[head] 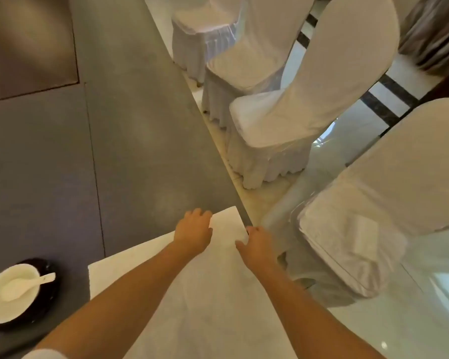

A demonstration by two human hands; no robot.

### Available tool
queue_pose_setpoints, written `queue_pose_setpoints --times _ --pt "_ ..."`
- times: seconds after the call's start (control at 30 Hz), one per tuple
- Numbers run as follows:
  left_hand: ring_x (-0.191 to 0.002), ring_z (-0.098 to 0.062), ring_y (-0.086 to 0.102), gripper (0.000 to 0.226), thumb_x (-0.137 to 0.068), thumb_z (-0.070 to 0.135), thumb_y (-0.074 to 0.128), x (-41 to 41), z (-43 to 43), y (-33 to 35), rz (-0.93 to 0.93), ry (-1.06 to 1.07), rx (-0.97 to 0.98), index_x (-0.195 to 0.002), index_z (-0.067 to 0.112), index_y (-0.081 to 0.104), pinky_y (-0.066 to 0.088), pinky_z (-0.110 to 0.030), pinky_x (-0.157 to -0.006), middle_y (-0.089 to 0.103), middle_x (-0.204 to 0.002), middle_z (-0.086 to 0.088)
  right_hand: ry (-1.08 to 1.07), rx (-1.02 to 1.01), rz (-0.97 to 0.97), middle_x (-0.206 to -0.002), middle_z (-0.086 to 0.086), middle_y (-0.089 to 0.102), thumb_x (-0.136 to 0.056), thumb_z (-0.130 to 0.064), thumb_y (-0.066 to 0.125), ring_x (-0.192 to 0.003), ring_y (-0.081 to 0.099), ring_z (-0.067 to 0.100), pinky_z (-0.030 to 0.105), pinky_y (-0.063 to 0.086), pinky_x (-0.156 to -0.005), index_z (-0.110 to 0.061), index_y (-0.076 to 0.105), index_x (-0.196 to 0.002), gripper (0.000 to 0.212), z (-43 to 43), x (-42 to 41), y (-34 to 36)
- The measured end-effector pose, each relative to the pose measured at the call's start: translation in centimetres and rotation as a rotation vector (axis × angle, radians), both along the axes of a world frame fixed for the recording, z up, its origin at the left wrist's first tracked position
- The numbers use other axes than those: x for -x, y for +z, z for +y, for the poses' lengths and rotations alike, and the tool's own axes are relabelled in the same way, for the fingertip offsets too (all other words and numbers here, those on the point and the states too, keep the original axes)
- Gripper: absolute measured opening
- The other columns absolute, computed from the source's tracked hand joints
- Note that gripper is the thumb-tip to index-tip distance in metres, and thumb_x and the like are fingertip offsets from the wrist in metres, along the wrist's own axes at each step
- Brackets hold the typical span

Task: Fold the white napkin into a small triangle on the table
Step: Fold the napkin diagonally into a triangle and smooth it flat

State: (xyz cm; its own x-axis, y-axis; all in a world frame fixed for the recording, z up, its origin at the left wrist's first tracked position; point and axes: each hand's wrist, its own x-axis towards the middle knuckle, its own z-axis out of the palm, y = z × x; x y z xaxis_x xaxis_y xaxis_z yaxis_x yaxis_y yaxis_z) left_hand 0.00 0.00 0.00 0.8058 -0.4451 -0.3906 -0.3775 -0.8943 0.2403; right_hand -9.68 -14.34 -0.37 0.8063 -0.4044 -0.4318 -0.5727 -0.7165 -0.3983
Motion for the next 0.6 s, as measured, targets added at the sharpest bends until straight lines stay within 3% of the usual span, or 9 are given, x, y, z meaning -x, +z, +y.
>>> queue_pose_setpoints --times 0.27,0.43,0.53,0.6 --pt "-0.12 -0.03 0.043 0.05 -0.089 0.036 0.062 -1.7 -1.6 -2.9 0.026 0.035 -0.047 -0.132 0.021 0.044 0.044 -0.042 -0.098 0.047 -0.131 -0.007 -0.175 0.073 -0.022 -0.127 0.008 0.053 -0.094 -0.026 0.058 -0.116 0.051 0.026 0.033 0.046 -0.094 -0.013 0.048 -0.127 0.037 0.8 -1.5 -1.9" --pt "-0.116 -0.027 0.041 0.035 -0.085 0.026 0.065 -1.7 -2.1 -3.1 0.079 0.15 0.014 -0.118 0.026 0.051 0.036 -0.039 -0.096 0.051 -0.119 -0.002 -0.211 -0.017 -0.052 -0.109 0.006 0.059 -0.093 -0.014 0.055 -0.099 0.054 0.023 0.034 0.052 -0.083 -0.013 0.057 -0.105 0.013 1.1 -1.7 -2.6" --pt "-0.111 -0.025 0.043 0.025 -0.083 0.016 0.064 -1.6 -2.3 -2.9 0.106 0.189 0.021 -0.102 0.029 0.053 0.034 -0.036 -0.093 0.047 -0.105 0.001 -0.165 -0.046 -0.064 -0.106 0.005 0.051 -0.092 -0.014 0.053 -0.101 0.048 0.022 0.027 0.045 -0.079 -0.014 0.057 -0.097 0.006 0.9 -1.3 -2.8" --pt "-0.105 -0.025 0.051 0.03 -0.082 0.01 0.062 -1.3 -2.4 -2.8 0.152 0.213 0.057 -0.102 0.028 0.048 0.032 -0.036 -0.093 0.054 -0.101 0.002 -0.152 -0.091 -0.078 -0.098 0.003 0.051 -0.09 -0.011 0.052 -0.096 0.049 0.022 0.024 0.041 -0.074 -0.015 0.053 -0.091 0.003 0.7 -1.1 -2.3"
